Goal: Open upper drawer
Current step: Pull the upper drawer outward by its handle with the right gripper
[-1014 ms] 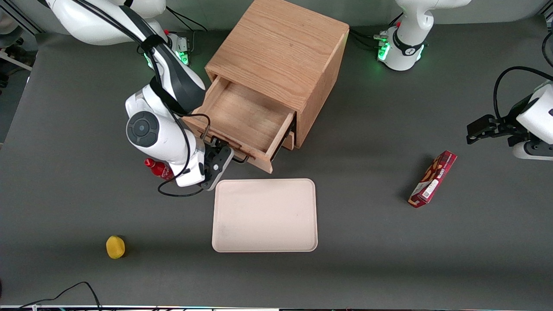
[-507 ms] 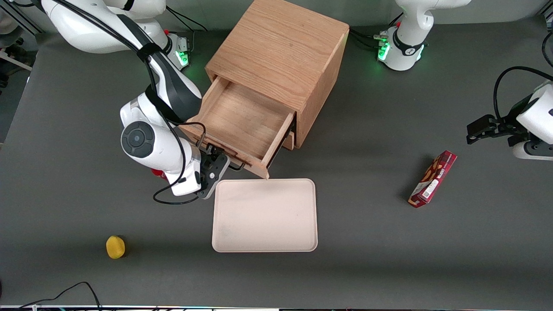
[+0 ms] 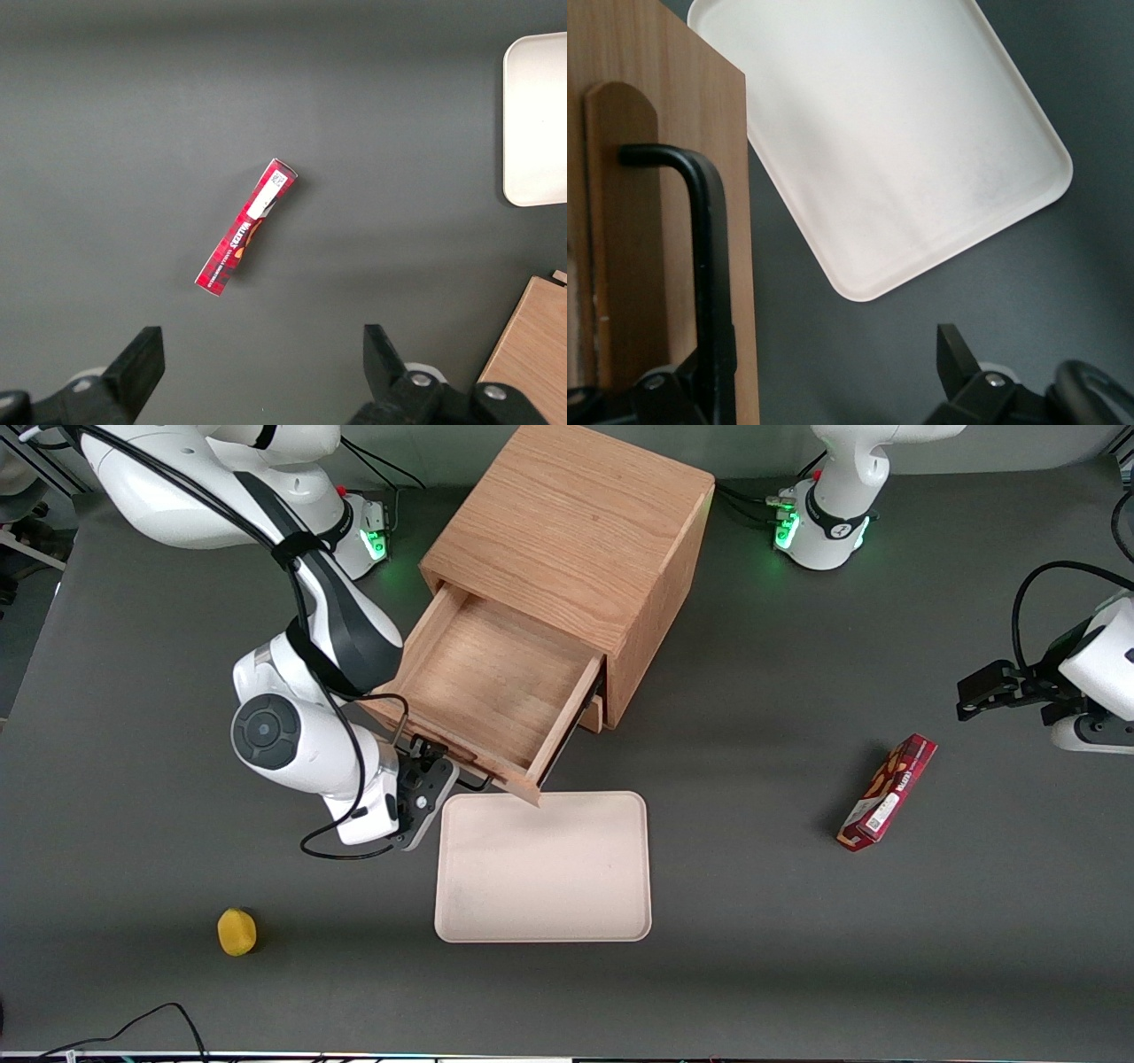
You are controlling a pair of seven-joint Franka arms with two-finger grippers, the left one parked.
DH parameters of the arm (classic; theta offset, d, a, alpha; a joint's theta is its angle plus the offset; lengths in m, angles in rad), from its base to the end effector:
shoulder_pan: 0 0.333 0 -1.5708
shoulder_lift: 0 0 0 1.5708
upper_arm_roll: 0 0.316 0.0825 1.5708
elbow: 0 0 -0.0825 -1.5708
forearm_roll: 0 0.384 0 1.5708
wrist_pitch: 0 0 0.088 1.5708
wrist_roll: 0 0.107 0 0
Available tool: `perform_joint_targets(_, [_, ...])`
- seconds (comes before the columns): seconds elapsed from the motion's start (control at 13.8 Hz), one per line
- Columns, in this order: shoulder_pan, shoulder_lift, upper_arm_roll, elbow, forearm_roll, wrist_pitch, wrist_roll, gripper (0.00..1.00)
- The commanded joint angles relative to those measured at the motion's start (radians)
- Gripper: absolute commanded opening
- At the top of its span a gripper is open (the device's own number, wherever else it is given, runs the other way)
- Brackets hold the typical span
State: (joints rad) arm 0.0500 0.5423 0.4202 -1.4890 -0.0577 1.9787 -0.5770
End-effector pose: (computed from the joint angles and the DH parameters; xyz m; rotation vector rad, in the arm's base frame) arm 0.6417 0.2683 0.3785 -2.6046 -1.4519 -0.0032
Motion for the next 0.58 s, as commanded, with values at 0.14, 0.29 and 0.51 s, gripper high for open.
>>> perform_joint_targets(0.14, [0.004,0.042,0.0,0.065,-0.025,-0.029,-0.027,1.0])
perform_joint_targets(0.29, [0.004,0.057,0.0,0.085,-0.037,-0.046,-0.027,1.0])
perform_joint_targets(0.51, [0.004,0.079,0.0,0.121,-0.043,-0.064,-0.027,1.0])
